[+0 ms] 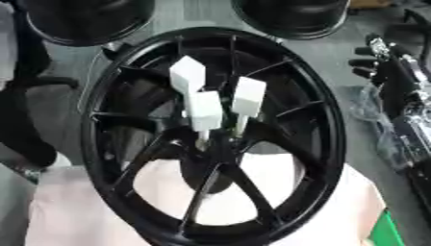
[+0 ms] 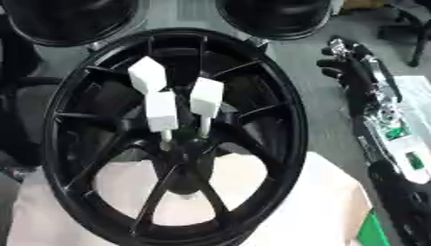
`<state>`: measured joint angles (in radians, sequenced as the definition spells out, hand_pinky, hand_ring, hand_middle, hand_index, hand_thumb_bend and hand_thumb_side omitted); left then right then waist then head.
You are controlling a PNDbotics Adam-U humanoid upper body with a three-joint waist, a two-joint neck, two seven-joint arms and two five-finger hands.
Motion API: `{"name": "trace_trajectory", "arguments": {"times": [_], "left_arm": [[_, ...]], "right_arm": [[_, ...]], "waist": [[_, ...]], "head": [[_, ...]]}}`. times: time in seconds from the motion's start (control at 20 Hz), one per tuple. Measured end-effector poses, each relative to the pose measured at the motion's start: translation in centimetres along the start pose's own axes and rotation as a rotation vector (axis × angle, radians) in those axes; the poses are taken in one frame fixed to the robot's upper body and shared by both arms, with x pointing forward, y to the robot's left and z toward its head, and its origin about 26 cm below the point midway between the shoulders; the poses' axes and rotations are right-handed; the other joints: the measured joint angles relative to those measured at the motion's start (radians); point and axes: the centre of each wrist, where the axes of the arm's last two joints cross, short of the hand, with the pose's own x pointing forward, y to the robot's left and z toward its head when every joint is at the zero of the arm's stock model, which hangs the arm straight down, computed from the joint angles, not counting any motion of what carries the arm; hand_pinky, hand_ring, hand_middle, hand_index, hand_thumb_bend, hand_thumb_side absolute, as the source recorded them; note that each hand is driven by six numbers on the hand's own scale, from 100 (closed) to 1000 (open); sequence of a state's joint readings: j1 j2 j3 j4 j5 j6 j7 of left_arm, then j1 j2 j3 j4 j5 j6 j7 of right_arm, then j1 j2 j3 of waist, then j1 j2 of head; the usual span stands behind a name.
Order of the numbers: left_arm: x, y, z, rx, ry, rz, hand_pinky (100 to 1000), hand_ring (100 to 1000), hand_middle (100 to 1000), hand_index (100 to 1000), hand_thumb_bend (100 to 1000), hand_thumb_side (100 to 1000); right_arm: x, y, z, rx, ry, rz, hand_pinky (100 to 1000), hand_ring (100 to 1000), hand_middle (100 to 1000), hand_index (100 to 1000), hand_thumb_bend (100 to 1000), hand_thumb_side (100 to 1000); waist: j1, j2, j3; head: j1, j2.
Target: Pull the pin out of the wheel hub.
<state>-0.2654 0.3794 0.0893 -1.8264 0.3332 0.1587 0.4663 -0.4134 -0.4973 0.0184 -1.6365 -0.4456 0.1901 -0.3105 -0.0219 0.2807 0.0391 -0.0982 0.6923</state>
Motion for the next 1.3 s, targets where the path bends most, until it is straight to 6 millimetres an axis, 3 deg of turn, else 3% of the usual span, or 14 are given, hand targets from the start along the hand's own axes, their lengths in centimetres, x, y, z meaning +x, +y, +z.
{"name": "trace_trajectory", "arguments": {"times": [0.3,0.5,0.65,0.8,1.05,1.3], "left_arm": [[4.9,-0.3,-2.3,-0.155,-0.156,-0.148,748,735,744,739,320,558],[11.9,-1.3,-3.4,-0.401,-0.361,-0.379,766,744,747,761,347,523],[15.7,-2.2,-3.3,-0.589,-0.458,-0.559,777,750,751,775,374,526],[17.4,-3.2,-3.0,-0.767,-0.48,-0.709,787,760,760,795,378,557],[18.0,-4.4,-2.5,-1.066,-0.413,-0.908,840,812,809,851,432,640],[19.5,-5.4,-2.7,-1.331,-0.353,-1.094,869,839,817,868,519,622]], "right_arm": [[0.0,0.0,0.0,0.005,0.002,0.002,818,703,683,826,107,542],[-0.3,-0.1,0.2,0.009,0.015,0.008,819,704,684,827,100,549],[-0.5,-0.2,0.3,0.016,0.022,0.017,818,704,685,827,100,557],[-0.6,-0.2,0.4,0.026,0.03,0.024,818,703,684,827,101,554],[-0.7,-0.2,0.4,0.037,0.034,0.039,818,703,684,827,100,556],[-0.7,-0.2,0.4,0.047,0.036,0.043,818,703,685,827,100,557]], "waist": [[0.008,-0.002,-0.004],[0.023,-0.017,-0.021],[0.034,-0.02,-0.028],[0.046,-0.022,-0.035],[0.05,-0.023,-0.041],[0.051,-0.028,-0.043]], "head": [[0.002,0.001],[0.003,0.009],[0.003,0.01],[0.005,0.014],[0.008,0.017],[0.012,0.017]]}}
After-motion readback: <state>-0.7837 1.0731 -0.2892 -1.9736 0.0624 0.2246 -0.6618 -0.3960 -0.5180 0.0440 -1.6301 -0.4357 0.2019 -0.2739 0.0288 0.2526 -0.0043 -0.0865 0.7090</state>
